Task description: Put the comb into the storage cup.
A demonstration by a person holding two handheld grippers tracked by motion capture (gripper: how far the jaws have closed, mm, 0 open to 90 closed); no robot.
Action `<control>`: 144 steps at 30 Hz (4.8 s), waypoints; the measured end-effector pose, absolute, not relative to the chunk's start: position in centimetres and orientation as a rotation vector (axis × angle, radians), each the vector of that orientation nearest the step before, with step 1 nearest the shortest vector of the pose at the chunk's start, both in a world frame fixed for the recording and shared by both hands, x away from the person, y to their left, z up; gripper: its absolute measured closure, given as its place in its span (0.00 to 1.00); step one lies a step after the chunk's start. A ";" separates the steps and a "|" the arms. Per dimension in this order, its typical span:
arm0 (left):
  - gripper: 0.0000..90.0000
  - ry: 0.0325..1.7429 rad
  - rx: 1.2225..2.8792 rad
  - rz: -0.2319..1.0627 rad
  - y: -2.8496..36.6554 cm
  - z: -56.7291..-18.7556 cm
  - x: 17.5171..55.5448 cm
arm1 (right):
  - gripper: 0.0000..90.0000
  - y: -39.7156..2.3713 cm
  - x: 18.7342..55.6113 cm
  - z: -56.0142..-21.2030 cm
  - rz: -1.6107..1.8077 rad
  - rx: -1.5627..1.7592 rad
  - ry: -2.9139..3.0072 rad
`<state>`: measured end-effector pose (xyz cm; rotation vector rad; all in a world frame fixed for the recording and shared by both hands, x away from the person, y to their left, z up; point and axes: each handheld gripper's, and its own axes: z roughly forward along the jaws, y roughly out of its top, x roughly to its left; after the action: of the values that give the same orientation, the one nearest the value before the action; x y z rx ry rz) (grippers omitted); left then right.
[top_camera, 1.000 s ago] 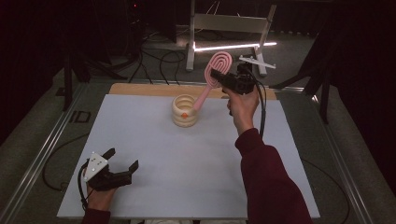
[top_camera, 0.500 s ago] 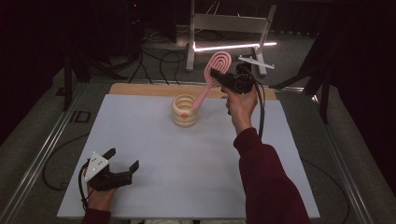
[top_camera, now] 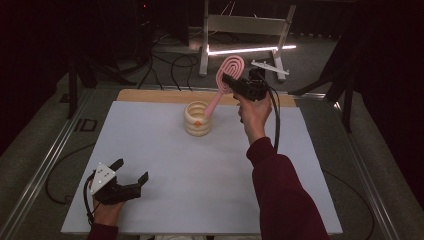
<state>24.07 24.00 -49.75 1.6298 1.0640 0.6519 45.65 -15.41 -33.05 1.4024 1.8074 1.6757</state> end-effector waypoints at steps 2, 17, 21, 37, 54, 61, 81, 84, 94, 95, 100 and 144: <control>0.01 1.063 1.630 0.652 24.0 -49.7 24.1 | 0.71 -15.3 45.6 -33.1 1.678 1.399 1.806; 0.01 1.066 1.624 0.653 24.1 -49.7 24.0 | 0.71 -14.3 45.8 -33.8 1.663 1.370 1.824; 0.01 1.066 1.626 0.653 24.1 -49.7 24.0 | 0.71 -14.2 46.0 -33.9 1.664 1.380 1.812; 0.01 1.067 1.618 0.650 24.1 -49.7 24.0 | 0.71 -13.9 46.6 -34.5 1.654 1.401 1.779; 0.01 1.067 1.624 0.649 24.1 -49.8 24.0 | 0.71 -13.4 46.9 -34.8 1.670 1.411 1.752; 0.01 1.067 1.621 0.651 24.2 -49.7 24.0 | 0.71 -13.2 46.9 -34.9 1.664 1.410 1.750; 0.01 1.067 1.620 0.653 24.2 -49.7 23.9 | 0.71 -12.5 47.1 -36.0 1.653 1.426 1.717; 0.01 1.067 1.621 0.654 24.2 -49.8 23.9 | 0.71 -12.4 47.1 -36.0 1.652 1.426 1.717; 0.01 1.067 1.620 0.657 24.2 -49.7 23.9 | 0.71 -12.1 47.2 -36.4 1.650 1.432 1.721; 0.01 1.067 1.619 0.657 24.2 -49.7 23.9 | 0.71 -12.1 47.2 -36.4 1.651 1.432 1.722; 0.01 1.067 1.618 0.657 24.2 -49.7 23.9 | 0.71 -12.1 47.2 -36.6 1.651 1.438 1.722; 0.01 1.067 1.624 0.658 24.2 -49.8 23.9 | 0.71 -10.4 47.2 -38.8 1.604 1.441 1.771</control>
<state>23.87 24.19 -49.76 1.6241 1.0671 0.6576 47.17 -10.39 -38.83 1.4408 1.7715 1.6045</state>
